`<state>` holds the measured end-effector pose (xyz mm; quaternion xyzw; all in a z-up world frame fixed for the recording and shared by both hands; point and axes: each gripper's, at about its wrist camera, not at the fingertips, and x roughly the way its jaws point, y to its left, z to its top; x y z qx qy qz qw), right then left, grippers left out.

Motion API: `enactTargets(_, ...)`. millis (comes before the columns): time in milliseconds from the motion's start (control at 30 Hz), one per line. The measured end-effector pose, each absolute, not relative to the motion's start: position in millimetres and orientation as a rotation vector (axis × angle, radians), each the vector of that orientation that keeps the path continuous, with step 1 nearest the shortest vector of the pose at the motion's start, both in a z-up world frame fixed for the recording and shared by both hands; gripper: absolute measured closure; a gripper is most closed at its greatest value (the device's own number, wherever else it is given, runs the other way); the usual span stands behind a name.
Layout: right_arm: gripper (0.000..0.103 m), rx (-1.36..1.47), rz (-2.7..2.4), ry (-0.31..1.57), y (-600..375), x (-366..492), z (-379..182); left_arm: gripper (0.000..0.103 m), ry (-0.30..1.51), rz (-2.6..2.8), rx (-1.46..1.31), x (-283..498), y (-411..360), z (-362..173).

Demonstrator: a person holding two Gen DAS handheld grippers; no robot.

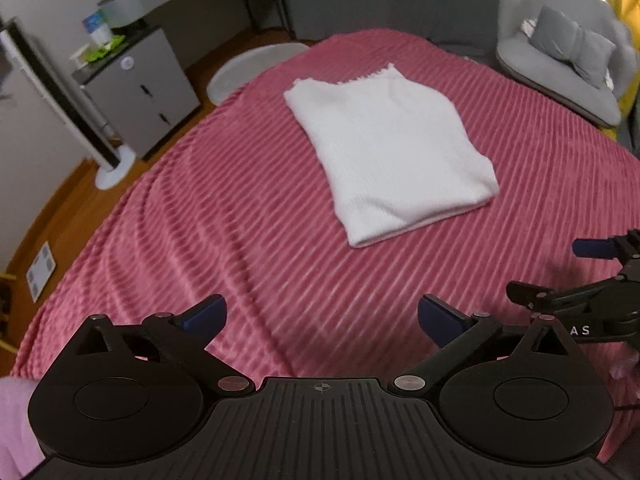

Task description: Fold small clothes

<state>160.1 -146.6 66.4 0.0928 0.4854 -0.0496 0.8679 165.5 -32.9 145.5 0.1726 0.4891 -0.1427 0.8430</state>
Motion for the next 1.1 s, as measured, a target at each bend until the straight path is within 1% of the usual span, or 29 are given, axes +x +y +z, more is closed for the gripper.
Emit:
enactTargets(133,0.004,0.125,-0.125,1.006,-130.1,162.7,78.0,0.0,1.047,-0.247,0.317,173.5,-27.2,126.6)
enactTargets(233,0.004,0.024,-0.17,1.024,-120.0,166.8,82.1,0.0,1.009,-0.184,0.318,181.1,-29.4,109.0)
enactTargets(367,0.004,0.031,-0.194,1.006,-119.9,171.9,84.9,0.0,1.04,-0.209,0.29,186.6,-33.1,93.0)
enactTargets(667,0.004,0.043,-0.218,1.003,-119.8,185.8,81.0,0.0,1.027,-0.207,0.3,190.0,-36.6,84.5)
enactTargets(1100,0.004,0.047,-0.204,0.999,-122.3,191.8,81.3,0.0,1.066,-0.177,0.281,196.3,-32.7,75.1)
